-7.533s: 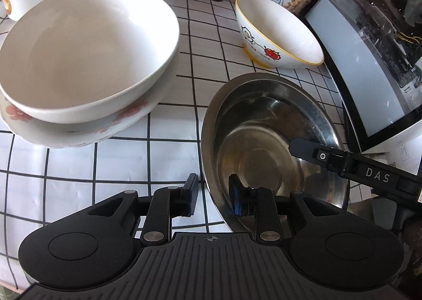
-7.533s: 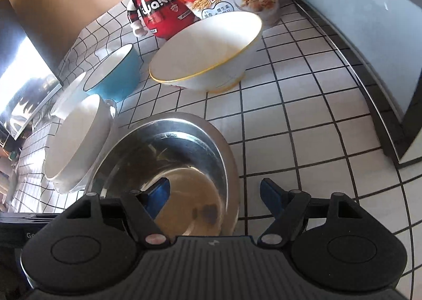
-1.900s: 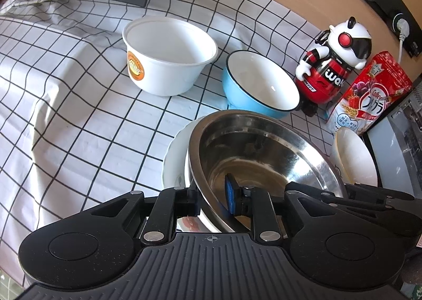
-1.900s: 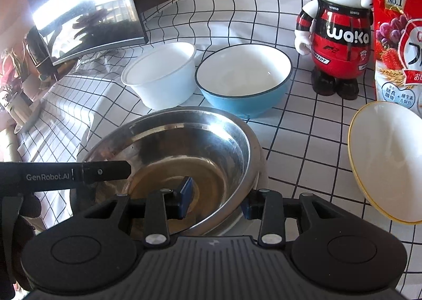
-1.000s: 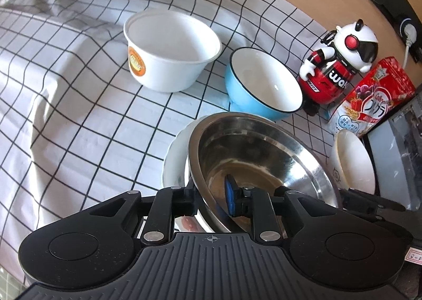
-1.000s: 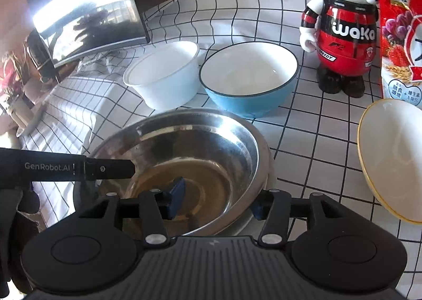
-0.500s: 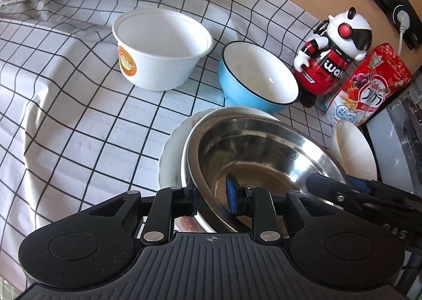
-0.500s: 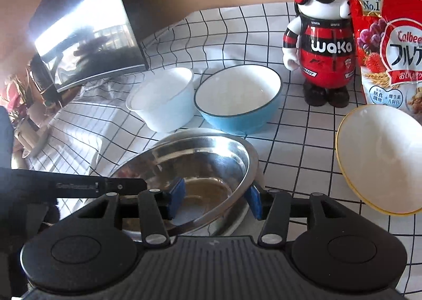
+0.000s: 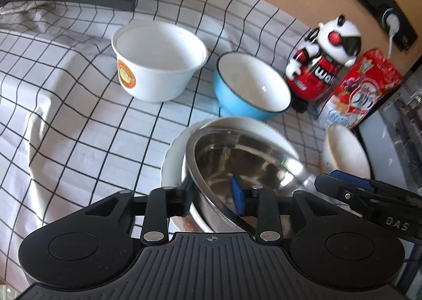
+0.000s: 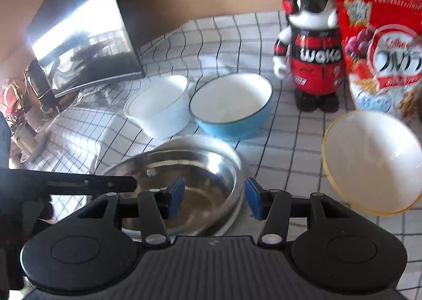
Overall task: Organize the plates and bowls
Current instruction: 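Move both tools to the rim of the yellow-rimmed white bowl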
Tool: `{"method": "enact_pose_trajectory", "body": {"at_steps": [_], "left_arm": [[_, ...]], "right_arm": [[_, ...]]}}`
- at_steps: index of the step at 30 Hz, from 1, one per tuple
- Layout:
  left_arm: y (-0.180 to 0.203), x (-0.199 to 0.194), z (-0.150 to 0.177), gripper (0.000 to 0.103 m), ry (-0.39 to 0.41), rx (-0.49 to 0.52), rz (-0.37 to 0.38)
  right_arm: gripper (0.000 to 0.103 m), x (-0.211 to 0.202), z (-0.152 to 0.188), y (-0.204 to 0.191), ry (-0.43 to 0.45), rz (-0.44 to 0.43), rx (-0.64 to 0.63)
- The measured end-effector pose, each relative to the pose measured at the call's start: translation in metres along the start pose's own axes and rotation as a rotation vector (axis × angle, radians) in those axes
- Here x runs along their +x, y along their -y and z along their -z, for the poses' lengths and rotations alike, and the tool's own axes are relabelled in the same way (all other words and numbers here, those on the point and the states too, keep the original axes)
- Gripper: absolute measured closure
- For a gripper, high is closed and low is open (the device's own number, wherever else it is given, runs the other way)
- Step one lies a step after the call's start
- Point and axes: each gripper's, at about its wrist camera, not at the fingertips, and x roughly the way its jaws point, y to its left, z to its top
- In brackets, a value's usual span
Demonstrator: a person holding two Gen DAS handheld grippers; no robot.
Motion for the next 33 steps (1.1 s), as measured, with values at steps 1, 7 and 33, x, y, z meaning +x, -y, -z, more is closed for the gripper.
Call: {"method": "enact_pose_trajectory", "body": {"at_steps": [1,7,33], "left_arm": [[-0.001,-0.003,-0.002,0.071,0.004,-0.004,0.001],[-0.010,-0.004,-0.003,0.071,0.000,-0.014,-0.008],[0.033,0.026,-0.053,0.071,-0.094,0.163,0.392]], "right_arm": [[0.053,-0.002,0.000,0.000,0.010,0.006,-0.011],[0.053,0.003,0.001,0.000,-0.007,0.034,-0.008],[0.045,-0.047,0.019,-0.001,0.116,0.467,0.195]]}}
